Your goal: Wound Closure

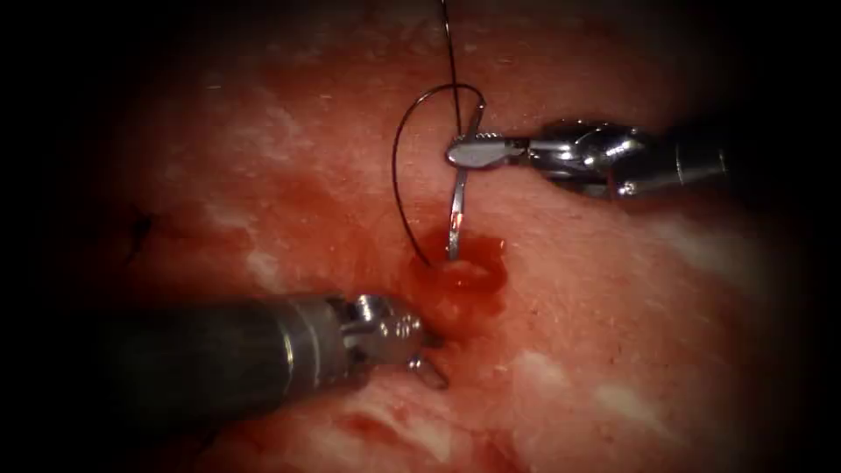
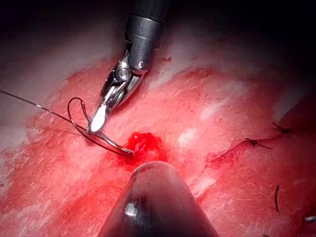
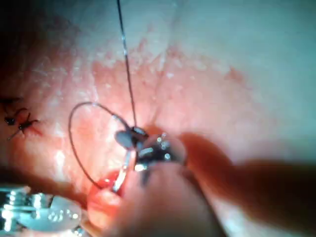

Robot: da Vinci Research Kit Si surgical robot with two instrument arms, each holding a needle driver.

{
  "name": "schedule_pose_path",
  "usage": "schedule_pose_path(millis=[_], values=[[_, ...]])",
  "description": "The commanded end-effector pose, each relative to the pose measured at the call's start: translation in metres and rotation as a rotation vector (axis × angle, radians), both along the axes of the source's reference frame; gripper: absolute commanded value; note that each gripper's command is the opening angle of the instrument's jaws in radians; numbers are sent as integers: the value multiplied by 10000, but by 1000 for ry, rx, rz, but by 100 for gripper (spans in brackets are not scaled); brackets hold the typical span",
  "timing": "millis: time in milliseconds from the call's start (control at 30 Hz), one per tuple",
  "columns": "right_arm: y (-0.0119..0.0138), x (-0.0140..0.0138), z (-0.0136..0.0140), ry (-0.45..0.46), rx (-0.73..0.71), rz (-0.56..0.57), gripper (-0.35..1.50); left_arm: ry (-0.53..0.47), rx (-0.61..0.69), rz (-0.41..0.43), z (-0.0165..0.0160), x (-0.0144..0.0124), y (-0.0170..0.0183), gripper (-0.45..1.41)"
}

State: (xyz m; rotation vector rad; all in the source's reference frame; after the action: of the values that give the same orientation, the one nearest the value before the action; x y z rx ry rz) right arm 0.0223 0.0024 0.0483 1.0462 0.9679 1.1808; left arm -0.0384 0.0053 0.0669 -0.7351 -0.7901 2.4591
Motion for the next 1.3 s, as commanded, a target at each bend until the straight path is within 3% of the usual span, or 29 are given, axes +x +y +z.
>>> schedule_pose_path(millis=[33,367,633,900,1300], values=[[-11,7,7,5,26,-11,-35,-1,1,2,7,-6,-4,14],[-29,18,-4,23,210,-60,-35,-3,1,5,9,-3,-3,14],[-49,19,-1,-75,421,-125,-35,-4,1,6,9,-2,-3,12],[-68,27,-16,-59,494,-179,-35,-5,1,8,10,-1,-2,12],[-77,25,-28,-54,529,-192,-35,-5,-1,9,11,2,-1,10]])
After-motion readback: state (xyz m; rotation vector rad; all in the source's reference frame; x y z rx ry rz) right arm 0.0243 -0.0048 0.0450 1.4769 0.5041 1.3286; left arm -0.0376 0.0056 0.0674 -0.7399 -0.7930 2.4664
